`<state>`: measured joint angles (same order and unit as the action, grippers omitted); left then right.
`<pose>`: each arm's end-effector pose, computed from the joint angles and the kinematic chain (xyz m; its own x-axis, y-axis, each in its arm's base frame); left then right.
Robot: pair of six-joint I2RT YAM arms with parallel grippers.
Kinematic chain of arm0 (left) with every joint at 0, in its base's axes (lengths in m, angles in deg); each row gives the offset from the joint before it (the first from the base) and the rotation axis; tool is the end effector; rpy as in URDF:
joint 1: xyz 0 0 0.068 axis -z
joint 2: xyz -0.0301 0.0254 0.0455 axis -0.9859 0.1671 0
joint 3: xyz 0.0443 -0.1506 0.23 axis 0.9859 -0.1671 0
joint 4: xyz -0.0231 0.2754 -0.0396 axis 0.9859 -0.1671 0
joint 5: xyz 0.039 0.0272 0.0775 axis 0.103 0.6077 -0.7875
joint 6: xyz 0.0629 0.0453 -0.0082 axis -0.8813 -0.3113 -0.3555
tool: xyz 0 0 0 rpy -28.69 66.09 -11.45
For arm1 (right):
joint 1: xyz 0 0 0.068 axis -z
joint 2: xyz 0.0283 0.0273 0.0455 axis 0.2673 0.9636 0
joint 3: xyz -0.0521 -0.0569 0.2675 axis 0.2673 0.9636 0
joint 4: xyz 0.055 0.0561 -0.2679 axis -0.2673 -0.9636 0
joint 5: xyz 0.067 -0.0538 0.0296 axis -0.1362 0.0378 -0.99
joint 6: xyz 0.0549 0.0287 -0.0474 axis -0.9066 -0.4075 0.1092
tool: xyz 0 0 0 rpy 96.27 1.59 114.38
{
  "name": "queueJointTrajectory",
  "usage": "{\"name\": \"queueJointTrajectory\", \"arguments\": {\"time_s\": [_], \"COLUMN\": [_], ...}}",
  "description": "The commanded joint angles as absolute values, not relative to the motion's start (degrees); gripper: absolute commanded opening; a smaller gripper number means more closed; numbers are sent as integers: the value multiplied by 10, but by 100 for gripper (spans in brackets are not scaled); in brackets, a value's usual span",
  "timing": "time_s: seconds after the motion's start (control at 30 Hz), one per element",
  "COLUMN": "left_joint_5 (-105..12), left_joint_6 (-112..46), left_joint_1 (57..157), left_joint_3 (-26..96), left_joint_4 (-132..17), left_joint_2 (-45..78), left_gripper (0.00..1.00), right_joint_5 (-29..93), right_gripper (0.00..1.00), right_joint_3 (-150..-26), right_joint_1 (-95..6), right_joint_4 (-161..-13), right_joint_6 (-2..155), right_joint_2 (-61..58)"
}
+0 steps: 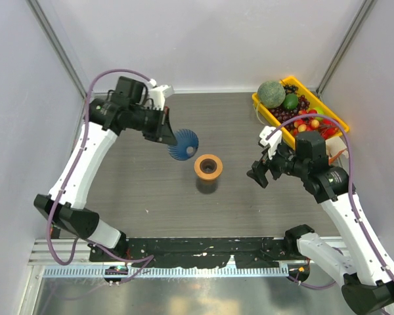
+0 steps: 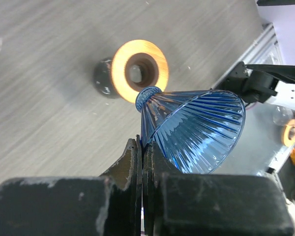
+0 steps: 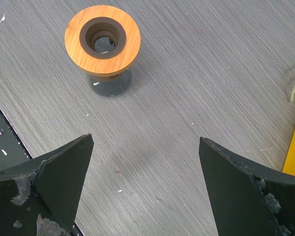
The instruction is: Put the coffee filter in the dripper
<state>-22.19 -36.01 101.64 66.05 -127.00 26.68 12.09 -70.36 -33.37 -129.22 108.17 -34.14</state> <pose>0.2793 -0.1472 0.4225 -0.7958 0.1744 -0.5798 0.5178 0.6925 -0.5023 0.1834 0.0912 0.3468 -0.1982 -0.4577 -0.8668 -0.7978 0.5891 -0.1286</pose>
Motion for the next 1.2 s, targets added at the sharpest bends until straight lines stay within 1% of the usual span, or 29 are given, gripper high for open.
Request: {"name": "queueJointTrajectory", "arguments": {"time_s": [0.0, 0.2, 0.4, 0.7, 0.97, 1.17], "left_joint_5": [-228, -238, -236, -251, -255, -263], "left_joint_6": [-276, -267, -265, -270, -271, -270], "left_joint_1": [1068, 1111, 1132, 1137, 1136, 1137], "left_joint_3": [667, 682, 692, 721, 710, 715], "left_joint_4": [-1256, -1248, -1248, -1259, -1260, -1262], "left_joint_2": [299, 360, 394, 436, 448, 465], "left_gripper": [0, 0, 0, 0, 0, 5], "right_joint_5": [118, 111, 110, 108, 109, 108], "right_gripper": [96, 96, 95, 96, 95, 95], "right_joint_3": [-689, -687, -675, -669, -669, -669], "right_joint_1": [-332, -331, -330, -328, -327, -327], "right_joint_4": [-1288, -1283, -1280, -1278, -1277, -1278], "right_joint_6": [1067, 1065, 1064, 1065, 1064, 1062], "right_joint_2": [-363, -359, -364, -368, -369, -372]}}
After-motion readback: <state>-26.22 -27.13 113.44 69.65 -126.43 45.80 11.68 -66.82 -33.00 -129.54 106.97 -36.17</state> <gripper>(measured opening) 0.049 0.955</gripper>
